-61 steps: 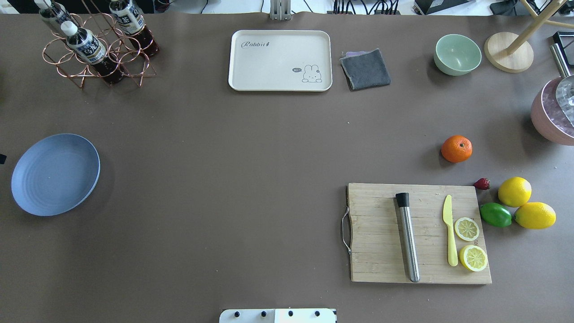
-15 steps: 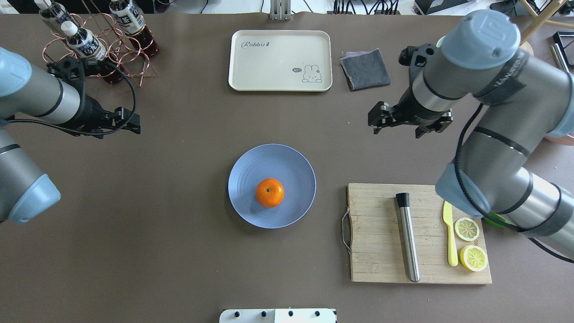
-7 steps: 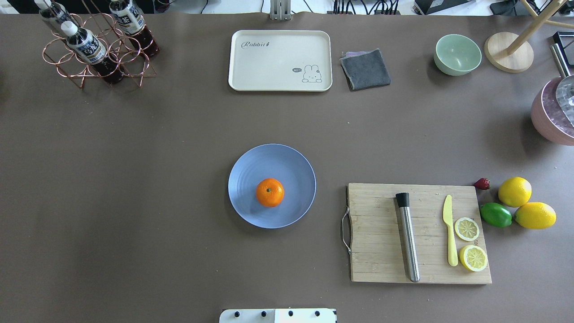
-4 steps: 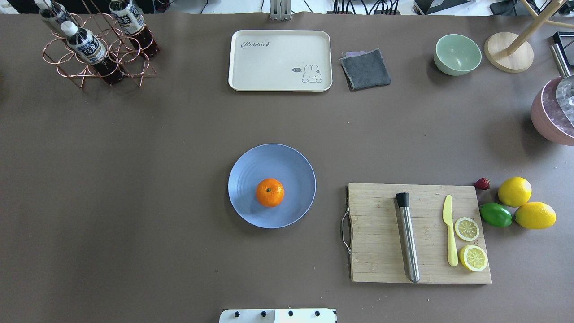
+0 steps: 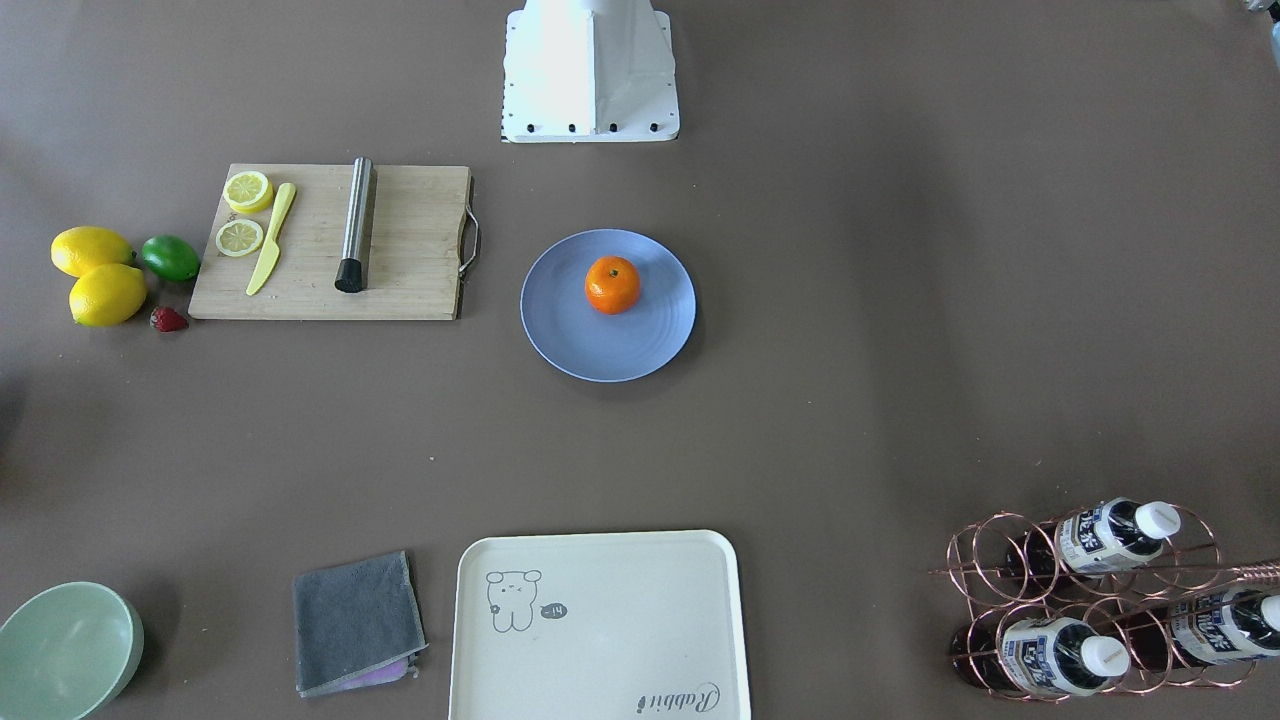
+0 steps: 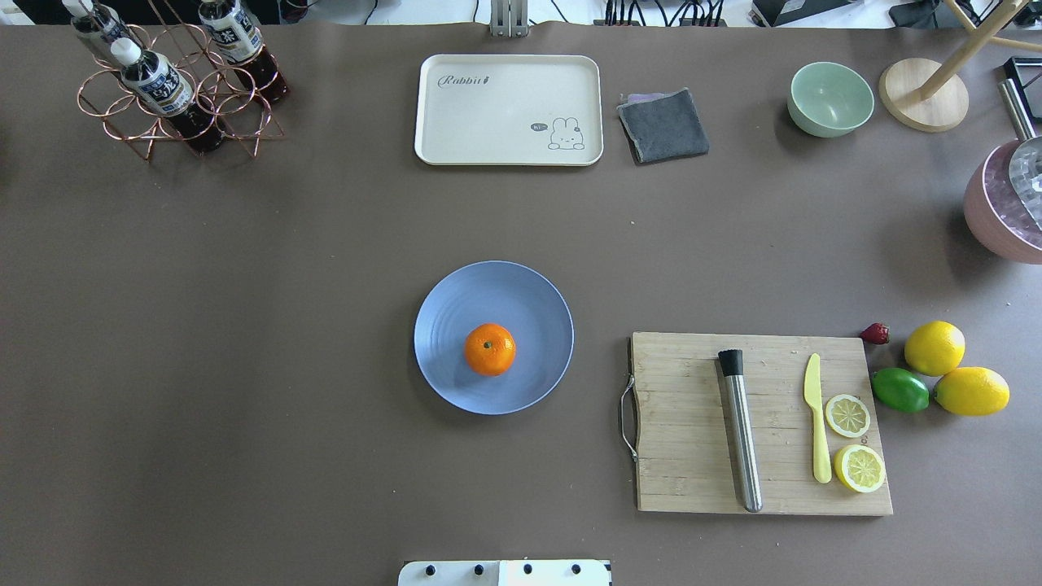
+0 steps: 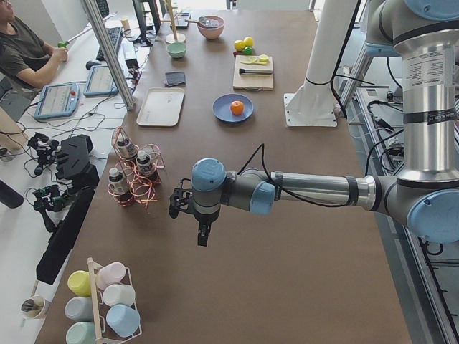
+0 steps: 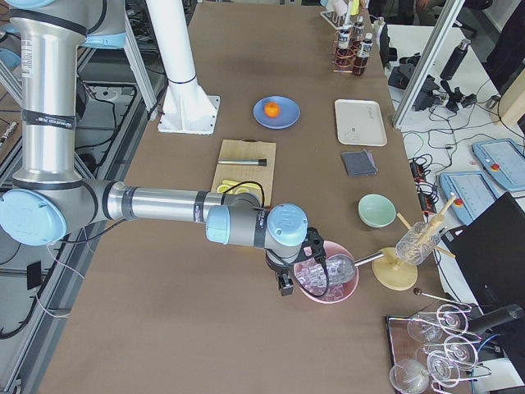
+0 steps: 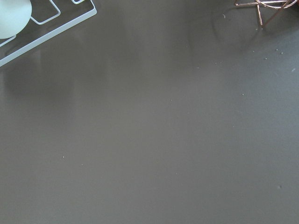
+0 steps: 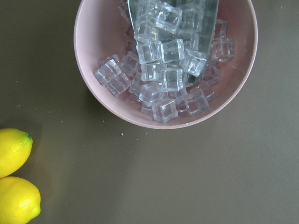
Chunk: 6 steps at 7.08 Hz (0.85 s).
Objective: Pick orange to plate
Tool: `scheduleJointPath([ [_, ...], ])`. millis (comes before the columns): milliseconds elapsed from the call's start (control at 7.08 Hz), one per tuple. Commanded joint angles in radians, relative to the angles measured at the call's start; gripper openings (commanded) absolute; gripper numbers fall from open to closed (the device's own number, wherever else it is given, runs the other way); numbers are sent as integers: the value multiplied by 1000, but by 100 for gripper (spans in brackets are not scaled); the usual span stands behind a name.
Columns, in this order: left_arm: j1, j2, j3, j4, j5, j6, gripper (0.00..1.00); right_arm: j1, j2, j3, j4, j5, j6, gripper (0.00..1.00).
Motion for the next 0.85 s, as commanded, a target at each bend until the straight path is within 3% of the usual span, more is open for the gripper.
scheduleJointPath([
  [0, -6, 24, 19, -2, -7, -3, 98, -24, 15, 5, 1, 6, 14, 100],
  [283, -23, 29, 23, -2, -7, 0, 98, -90, 13, 32, 68, -2, 158, 100],
  [707, -23, 37, 23, -3, -6, 0, 98, -96, 0, 27, 86, -1, 169, 100],
])
